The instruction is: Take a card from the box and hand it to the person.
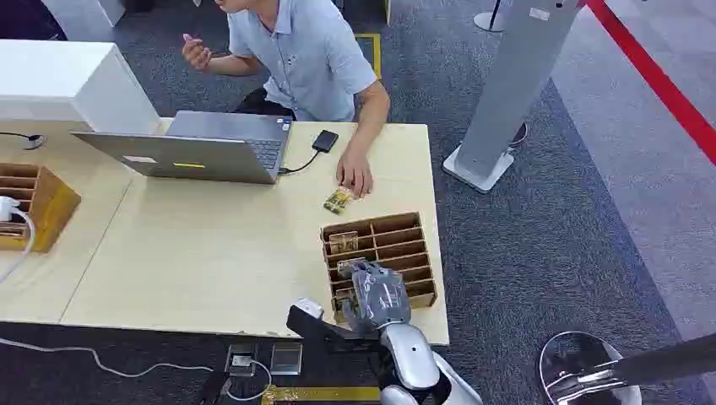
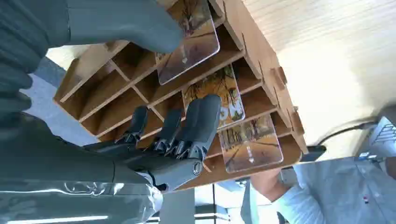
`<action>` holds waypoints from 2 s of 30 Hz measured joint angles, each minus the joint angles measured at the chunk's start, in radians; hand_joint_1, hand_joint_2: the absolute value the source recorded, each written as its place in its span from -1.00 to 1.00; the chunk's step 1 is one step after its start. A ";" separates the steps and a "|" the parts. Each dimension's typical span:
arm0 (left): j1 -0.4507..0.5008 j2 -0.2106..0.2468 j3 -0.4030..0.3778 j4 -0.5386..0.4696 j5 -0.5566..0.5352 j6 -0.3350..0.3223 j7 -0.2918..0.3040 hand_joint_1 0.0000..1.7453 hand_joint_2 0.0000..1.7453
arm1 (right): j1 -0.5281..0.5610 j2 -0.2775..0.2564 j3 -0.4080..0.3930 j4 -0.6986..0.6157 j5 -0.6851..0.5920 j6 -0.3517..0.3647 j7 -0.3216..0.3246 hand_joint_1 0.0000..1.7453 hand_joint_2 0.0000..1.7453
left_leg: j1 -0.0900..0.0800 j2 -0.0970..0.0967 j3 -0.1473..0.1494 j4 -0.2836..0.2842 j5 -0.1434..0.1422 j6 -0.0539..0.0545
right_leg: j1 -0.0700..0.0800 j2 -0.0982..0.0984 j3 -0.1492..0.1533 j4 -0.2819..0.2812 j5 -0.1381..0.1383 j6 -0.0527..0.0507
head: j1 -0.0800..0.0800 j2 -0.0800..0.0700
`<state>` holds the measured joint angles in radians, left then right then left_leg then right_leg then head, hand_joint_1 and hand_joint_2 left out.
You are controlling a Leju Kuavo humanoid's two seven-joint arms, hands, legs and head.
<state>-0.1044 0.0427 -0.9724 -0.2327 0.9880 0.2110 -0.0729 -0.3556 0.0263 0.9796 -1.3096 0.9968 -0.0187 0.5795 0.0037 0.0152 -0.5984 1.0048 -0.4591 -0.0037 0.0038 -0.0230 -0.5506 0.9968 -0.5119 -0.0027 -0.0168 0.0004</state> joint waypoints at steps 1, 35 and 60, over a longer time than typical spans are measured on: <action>0.000 0.000 0.000 0.000 0.000 0.000 0.000 -1.00 1.00 | 0.000 0.000 0.000 -0.005 0.000 0.000 0.000 -0.08 1.00 | 0.000 0.000 0.000 0.000 0.000 0.000 | 0.000 0.000 0.000 0.000 0.000 0.000 | 0.000 0.000; 0.000 0.000 0.000 0.000 0.000 0.000 -0.003 -1.00 1.00 | 0.002 -0.002 0.010 0.013 -0.015 0.000 0.012 -0.02 1.00 | 0.000 0.000 0.000 0.000 0.000 0.000 | 0.000 0.000 0.000 0.000 0.000 0.000 | 0.000 0.000; 0.000 0.000 0.000 0.000 -0.005 0.000 -0.003 -1.00 1.00 | 0.007 -0.003 0.011 0.029 -0.013 0.005 0.014 0.10 1.00 | 0.000 0.000 0.000 0.000 0.000 0.000 | 0.000 0.000 0.000 0.000 0.000 0.000 | 0.000 0.000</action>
<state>-0.1046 0.0427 -0.9724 -0.2327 0.9834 0.2110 -0.0755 -0.3482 0.0233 0.9910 -1.2806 0.9834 -0.0137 0.5936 0.0037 0.0153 -0.5985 1.0048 -0.4591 -0.0037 0.0038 -0.0230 -0.5507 0.9968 -0.5120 -0.0027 -0.0172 0.0004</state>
